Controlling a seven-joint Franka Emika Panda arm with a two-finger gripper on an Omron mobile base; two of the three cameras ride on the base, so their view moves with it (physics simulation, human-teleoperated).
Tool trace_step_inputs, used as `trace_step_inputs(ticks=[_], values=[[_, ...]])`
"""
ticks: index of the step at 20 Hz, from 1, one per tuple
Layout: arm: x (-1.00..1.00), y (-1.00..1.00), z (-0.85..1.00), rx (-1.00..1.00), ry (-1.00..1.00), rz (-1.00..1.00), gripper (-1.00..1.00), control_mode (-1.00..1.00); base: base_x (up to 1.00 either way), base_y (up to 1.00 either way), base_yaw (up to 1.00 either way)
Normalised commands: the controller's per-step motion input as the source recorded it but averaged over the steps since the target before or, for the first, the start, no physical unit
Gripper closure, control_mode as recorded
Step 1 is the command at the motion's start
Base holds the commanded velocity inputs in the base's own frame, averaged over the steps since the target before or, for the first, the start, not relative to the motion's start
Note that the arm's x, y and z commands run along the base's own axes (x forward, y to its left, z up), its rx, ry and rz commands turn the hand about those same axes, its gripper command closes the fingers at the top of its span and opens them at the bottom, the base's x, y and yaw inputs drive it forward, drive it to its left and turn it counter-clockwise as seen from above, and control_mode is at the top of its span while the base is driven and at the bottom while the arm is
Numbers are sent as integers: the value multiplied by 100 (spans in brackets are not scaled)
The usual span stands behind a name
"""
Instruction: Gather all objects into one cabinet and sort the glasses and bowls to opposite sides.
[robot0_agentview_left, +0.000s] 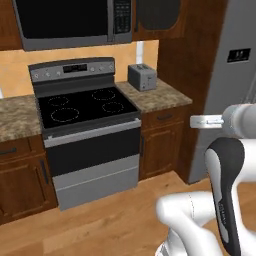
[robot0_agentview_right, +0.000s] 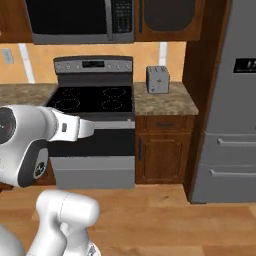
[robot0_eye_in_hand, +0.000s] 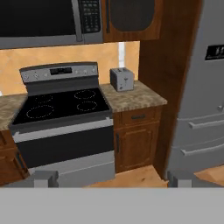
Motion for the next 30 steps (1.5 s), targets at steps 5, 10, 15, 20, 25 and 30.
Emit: trace_step_inputs(ticks=[5, 10, 15, 20, 25, 30], values=[[0, 0, 0, 0, 0, 0, -100, 100, 10, 64, 32], [0, 0, 0, 0, 0, 0, -100, 100, 11, 59, 24], [0, 0, 0, 0, 0, 0, -100, 100, 62, 62, 15], [0, 0, 0, 0, 0, 0, -100, 100, 37, 21, 7], [0, 0, 0, 0, 0, 0, -100, 100, 50, 32, 22], [0, 0, 0, 0, 0, 0, -100, 100, 65, 12, 21]])
